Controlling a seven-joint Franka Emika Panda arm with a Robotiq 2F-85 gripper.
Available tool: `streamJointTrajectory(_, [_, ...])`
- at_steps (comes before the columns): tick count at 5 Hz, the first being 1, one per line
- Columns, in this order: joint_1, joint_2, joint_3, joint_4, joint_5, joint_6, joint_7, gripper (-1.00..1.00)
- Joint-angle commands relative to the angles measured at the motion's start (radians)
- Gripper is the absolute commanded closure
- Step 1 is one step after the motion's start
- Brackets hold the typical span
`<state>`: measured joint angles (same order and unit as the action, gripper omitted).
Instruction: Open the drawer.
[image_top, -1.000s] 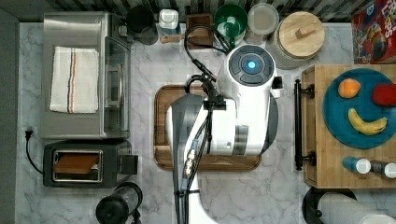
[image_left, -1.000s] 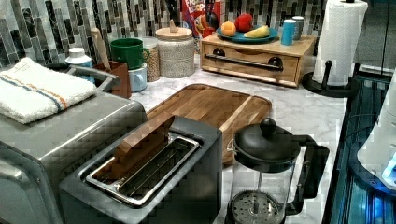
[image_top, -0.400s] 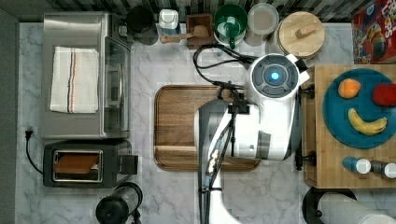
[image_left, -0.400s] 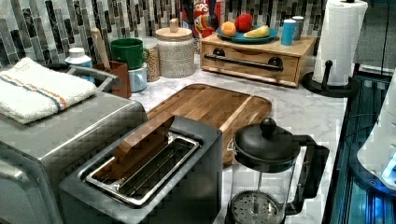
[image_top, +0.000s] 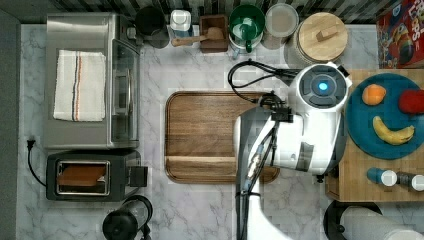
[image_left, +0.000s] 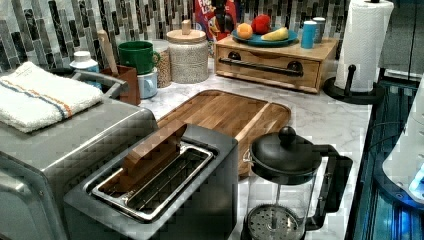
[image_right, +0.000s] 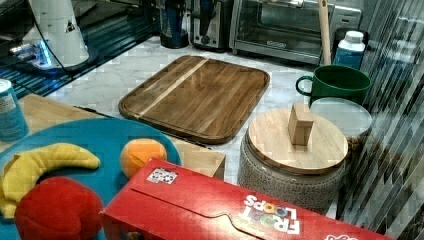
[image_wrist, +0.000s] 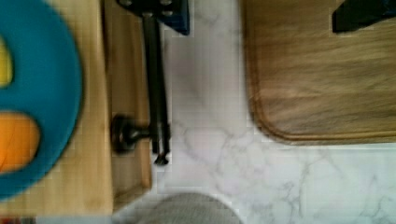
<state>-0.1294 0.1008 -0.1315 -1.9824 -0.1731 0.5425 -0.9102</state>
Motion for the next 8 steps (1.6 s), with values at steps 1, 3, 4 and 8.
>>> streamJointTrajectory(1, [-0.055, 0.034, -0.019, -0.045, 0.034, 0.139, -0.211, -1.00])
streamJointTrajectory(3, [-0.089, 0.059, -0.023, -0.082, 0.026, 0.215, -0.234, -1.00])
streamJointTrajectory(4, [-0.114, 0.077, -0.026, -0.101, 0.036, 0.265, -0.271, -1.00])
streamJointTrajectory(8, [-0.106, 0.161, -0.035, -0.156, 0.093, 0.394, -0.225, -1.00])
